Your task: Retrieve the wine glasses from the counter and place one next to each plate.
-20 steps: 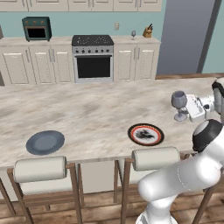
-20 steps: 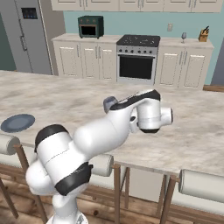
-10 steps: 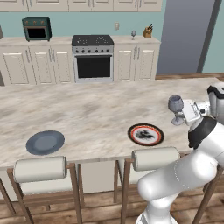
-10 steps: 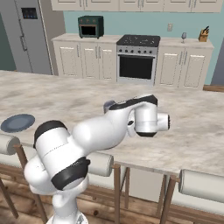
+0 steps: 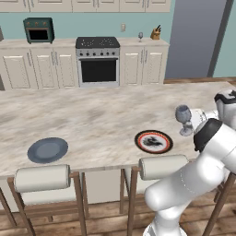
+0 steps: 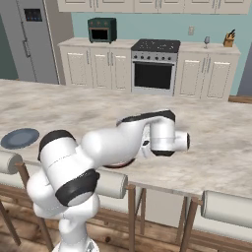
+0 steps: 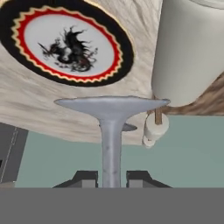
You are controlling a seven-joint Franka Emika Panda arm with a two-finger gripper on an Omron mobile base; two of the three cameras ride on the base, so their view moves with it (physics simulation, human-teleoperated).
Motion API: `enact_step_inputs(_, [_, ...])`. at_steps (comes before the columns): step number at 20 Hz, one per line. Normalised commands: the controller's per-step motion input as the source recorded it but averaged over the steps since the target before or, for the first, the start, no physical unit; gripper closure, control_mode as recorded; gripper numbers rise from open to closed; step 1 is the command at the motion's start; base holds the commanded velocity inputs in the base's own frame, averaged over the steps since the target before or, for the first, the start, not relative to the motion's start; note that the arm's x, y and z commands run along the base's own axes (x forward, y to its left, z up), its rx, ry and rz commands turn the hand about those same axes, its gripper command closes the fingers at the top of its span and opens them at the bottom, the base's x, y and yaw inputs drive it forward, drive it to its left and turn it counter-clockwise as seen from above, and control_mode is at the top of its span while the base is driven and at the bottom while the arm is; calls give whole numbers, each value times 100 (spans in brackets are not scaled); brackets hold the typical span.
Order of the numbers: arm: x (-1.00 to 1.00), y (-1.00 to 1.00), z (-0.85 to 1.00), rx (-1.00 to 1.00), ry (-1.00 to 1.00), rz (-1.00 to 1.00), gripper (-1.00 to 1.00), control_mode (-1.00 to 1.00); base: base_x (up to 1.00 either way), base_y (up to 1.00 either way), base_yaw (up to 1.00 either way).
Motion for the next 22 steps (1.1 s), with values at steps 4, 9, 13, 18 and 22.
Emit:
enact_step_inputs(4, [6,-6,-25,0,0,0,100,-100,0,0,0])
enact_step_inputs(9, [1,-21,-27,0,0,0,100,-100,0,0,0])
enact_step_inputs(13, [0,-22,-27,0,0,0,100,-100,0,0,0])
enact_step_inputs(18, [12,-2,-25,1,0,0,100,-100,0,0,0])
enact_step_inputs(22, [19,0,-16,13,0,0,100,-100,0,0,0])
